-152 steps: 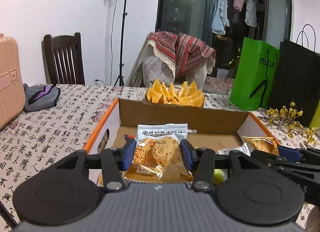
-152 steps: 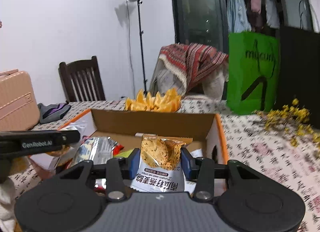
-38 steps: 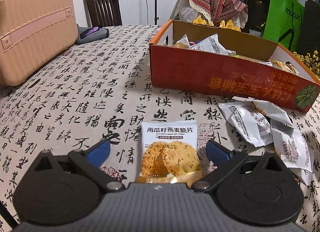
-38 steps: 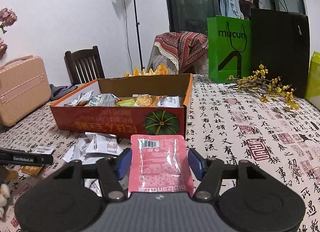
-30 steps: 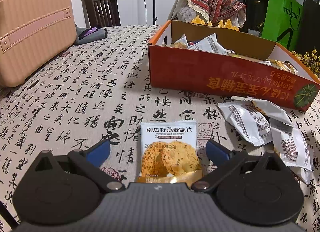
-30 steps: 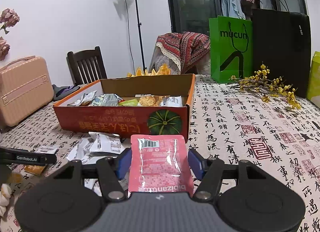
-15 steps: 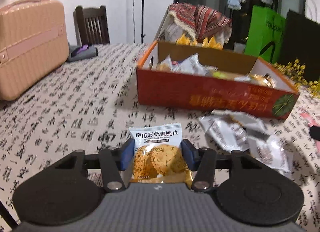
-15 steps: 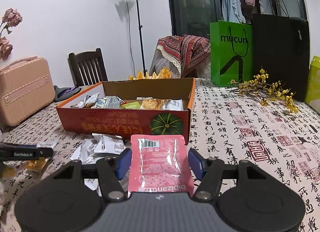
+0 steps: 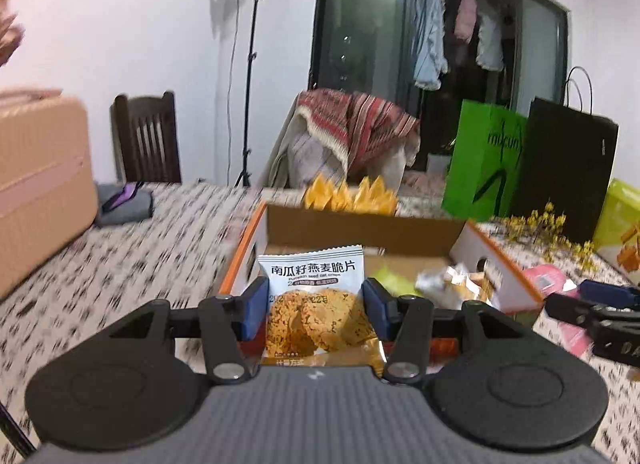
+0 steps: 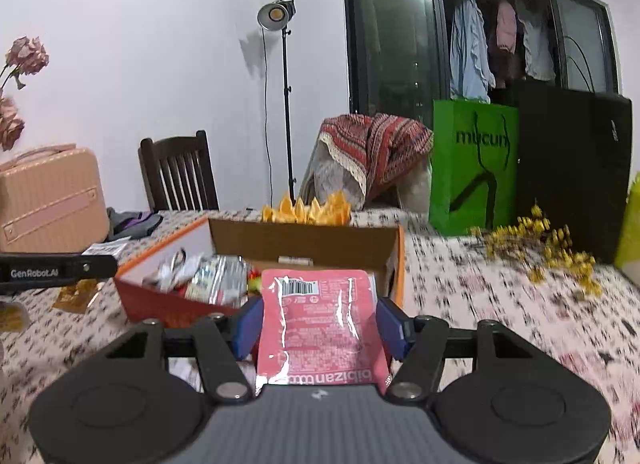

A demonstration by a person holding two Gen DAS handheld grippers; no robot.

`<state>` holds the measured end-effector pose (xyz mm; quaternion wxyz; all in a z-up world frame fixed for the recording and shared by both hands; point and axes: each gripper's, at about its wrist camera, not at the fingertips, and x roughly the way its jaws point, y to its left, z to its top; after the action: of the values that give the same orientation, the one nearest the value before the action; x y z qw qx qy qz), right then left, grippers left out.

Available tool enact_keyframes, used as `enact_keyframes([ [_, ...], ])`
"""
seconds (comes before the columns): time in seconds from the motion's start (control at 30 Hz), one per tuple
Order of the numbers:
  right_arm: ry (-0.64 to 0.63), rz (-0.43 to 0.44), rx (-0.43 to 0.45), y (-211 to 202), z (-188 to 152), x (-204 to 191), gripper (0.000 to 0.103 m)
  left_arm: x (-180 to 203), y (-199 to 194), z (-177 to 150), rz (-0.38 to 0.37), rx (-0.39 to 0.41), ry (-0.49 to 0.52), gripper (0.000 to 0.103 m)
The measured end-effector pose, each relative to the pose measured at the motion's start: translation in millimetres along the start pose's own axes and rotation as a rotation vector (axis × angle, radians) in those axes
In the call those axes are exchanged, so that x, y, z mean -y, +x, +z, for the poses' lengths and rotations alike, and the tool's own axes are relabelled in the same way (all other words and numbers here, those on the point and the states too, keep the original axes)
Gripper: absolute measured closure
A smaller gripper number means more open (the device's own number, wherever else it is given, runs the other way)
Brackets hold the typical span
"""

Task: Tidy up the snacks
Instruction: 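Carry both packets over the box, lower them in and open both grippers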

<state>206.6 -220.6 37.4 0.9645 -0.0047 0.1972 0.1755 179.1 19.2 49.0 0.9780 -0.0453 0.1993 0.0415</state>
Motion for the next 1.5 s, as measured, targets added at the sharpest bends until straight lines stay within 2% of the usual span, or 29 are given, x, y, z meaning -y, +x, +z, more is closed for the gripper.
enact_keyframes([
  [0.17,-0.016,-0.004,0.012,29.6,25.1,-7.5,0.042,10.1,28.1,20.8,-0.021,0.012,-0.003,0.05],
  [0.4,-0.02,-0.04,0.007,82.3,45.1,-11.1,0.042,11.7,71.5,32.9,0.004,0.013,-0.036,0.05],
  [0.5,-0.012,-0.039,0.01,96.9,39.6,-10.3,0.042,5.9,86.9,28.4,0.038,0.019,-0.047,0.05],
  [0.6,0.008,-0.018,0.025,107.6,27.4,-5.7,0.042,6.7,96.3,16.9,0.078,0.041,-0.003,0.05],
  [0.7,0.005,-0.008,0.0,116.2,18.6,-2.4,0.042,6.4,106.1,10.7,0.069,0.006,0.01,0.05],
  [0.83,0.008,0.004,-0.006,117.4,14.7,-0.1,0.039,0.2,110.0,5.2,0.07,-0.001,-0.01,0.05],
  [0.87,0.008,0.006,-0.006,117.2,14.1,0.2,0.037,-1.7,109.7,4.1,0.066,0.003,-0.018,0.047],
  [0.93,0.002,0.009,-0.007,117.2,12.2,-0.2,0.035,-3.9,106.8,3.4,0.055,0.017,-0.031,0.025],
  [0.97,0.0,0.009,-0.009,117.7,12.1,-0.8,0.025,-3.8,104.2,3.1,0.063,0.032,-0.034,0.004],
  [1.0,0.0,0.006,-0.009,117.4,12.5,-1.9,0.017,-1.9,100.2,2.4,0.082,0.06,-0.032,0.0],
  [1.03,0.0,0.002,-0.003,116.8,12.2,-1.9,0.007,-0.6,96.9,1.6,0.098,0.09,-0.027,0.0],
  [1.07,0.004,0.001,0.006,115.3,12.3,-1.6,0.004,0.6,95.2,1.6,0.102,0.1,-0.02,0.0],
  [1.5,0.044,-0.002,0.021,110.7,12.9,3.4,0.002,1.8,93.0,2.8,0.081,0.09,-0.026,0.0],
])
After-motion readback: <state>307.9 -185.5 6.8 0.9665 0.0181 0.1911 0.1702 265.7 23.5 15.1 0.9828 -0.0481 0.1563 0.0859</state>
